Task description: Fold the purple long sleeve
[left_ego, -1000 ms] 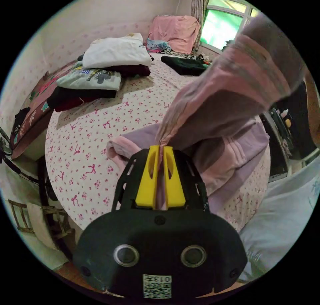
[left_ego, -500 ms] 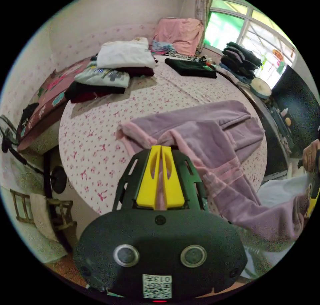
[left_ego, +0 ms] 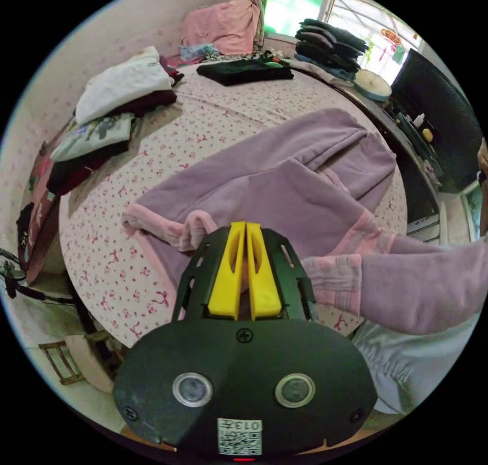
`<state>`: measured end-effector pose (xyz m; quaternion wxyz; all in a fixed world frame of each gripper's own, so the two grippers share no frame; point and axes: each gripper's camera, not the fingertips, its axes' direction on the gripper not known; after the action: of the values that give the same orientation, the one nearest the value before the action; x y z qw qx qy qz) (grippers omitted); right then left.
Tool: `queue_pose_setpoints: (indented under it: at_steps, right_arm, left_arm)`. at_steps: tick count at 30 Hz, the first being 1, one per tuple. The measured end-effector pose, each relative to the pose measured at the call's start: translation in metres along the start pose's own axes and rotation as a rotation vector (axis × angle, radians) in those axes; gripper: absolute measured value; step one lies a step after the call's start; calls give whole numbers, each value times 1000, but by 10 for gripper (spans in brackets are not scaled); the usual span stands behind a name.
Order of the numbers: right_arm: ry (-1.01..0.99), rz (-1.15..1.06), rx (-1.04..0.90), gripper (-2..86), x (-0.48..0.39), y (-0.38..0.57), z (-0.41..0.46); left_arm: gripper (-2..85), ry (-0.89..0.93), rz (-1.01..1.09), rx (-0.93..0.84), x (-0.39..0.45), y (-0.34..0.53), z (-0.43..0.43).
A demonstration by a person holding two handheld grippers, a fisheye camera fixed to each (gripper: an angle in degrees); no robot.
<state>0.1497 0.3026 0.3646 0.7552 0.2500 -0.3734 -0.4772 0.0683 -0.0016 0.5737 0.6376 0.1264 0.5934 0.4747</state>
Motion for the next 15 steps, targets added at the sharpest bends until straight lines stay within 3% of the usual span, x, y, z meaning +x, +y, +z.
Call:
queue_pose_setpoints:
  at_steps: [3, 7, 10, 13, 15]
  right_arm:
    - [63, 0, 16, 34, 7, 13, -20]
    - [285, 41, -27, 35, 26, 26, -42]
    - [509, 87, -28, 39, 41, 44, -65]
    - [702, 155, -92, 45, 62, 76, -74]
    - [816, 275, -259, 52, 92, 121, -64]
  left_arm:
    - [-3, 43, 19, -116, 3, 6, 18]
    - [-4, 97, -85, -42, -10, 9, 10]
    - [-4, 24, -119, 41, -6, 8, -6]
    - [-4, -6, -136, 60, -2, 1, -12]
    - [-3, -15, -158, 47, -2, -3, -10]
